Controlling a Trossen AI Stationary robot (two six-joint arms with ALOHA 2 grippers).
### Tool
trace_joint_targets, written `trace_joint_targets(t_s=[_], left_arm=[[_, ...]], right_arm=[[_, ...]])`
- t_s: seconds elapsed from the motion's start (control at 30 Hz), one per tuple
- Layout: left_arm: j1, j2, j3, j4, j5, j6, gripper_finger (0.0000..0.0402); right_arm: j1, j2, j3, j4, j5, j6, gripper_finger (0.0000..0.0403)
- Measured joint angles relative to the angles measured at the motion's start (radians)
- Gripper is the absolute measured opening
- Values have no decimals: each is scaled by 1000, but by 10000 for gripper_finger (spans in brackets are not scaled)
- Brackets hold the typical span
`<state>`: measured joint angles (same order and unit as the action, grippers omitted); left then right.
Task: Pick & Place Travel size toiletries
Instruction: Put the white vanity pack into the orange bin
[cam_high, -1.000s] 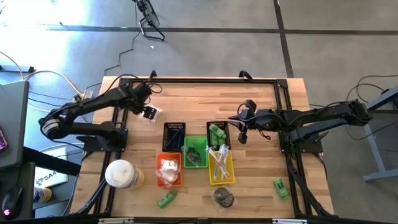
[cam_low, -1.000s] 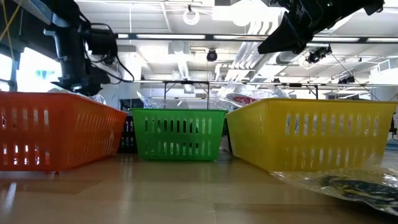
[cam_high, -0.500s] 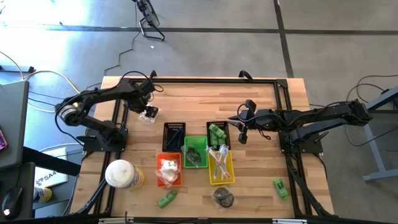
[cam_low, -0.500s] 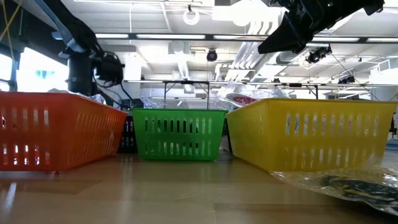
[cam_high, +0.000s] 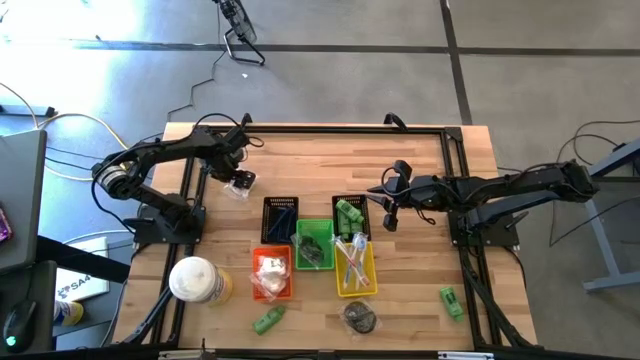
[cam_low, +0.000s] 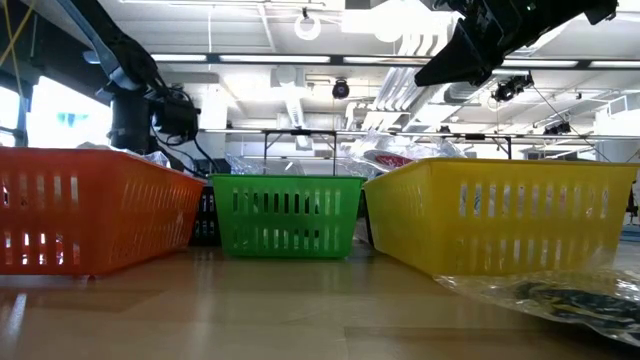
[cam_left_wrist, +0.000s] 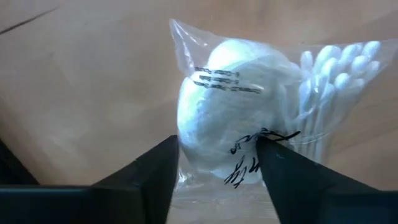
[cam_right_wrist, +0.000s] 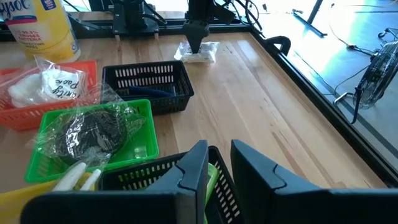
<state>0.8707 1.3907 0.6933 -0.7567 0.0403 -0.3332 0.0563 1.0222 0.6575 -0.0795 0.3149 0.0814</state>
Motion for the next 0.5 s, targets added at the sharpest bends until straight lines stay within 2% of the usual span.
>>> trace_joint_targets(t_s=[0.3, 0.5], left_arm=[[0, 0, 0, -2, 3, 55, 83], [0, -1, 0, -5, 7, 60, 28]], right_arm=[[0, 0, 0, 0, 0, 0, 63], [0, 0, 0, 0, 0, 0, 63]])
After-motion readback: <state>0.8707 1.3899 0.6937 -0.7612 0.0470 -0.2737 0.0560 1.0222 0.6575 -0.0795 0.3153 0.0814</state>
